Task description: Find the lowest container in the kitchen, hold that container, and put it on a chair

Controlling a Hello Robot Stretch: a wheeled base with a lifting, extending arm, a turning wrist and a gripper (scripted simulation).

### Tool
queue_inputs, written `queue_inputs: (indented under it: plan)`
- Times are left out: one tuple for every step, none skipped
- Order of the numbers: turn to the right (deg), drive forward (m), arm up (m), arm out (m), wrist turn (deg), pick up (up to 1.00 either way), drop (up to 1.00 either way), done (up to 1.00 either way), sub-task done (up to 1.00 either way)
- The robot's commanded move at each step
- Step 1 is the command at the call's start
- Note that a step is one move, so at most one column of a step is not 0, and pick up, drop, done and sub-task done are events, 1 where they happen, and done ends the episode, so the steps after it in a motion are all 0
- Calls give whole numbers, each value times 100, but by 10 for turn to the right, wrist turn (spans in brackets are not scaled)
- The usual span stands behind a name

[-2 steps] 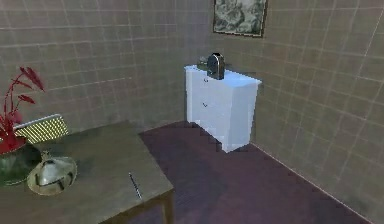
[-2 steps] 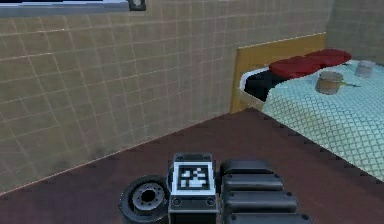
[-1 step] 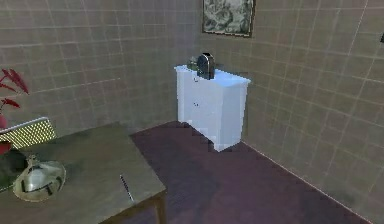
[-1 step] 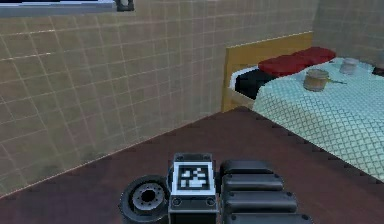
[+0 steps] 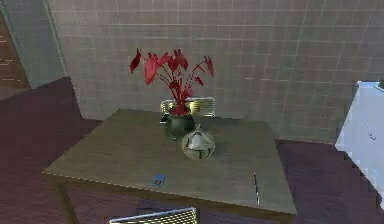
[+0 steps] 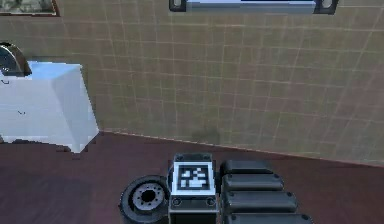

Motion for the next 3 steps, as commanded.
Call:
queue_inputs:
  plan:
    - [-450,0,0,0,0,0,0,0,0]
    - [-420,0,0,0,0,0,0,0,0]
    - [0,30,0,0,0,0,0,0,0]
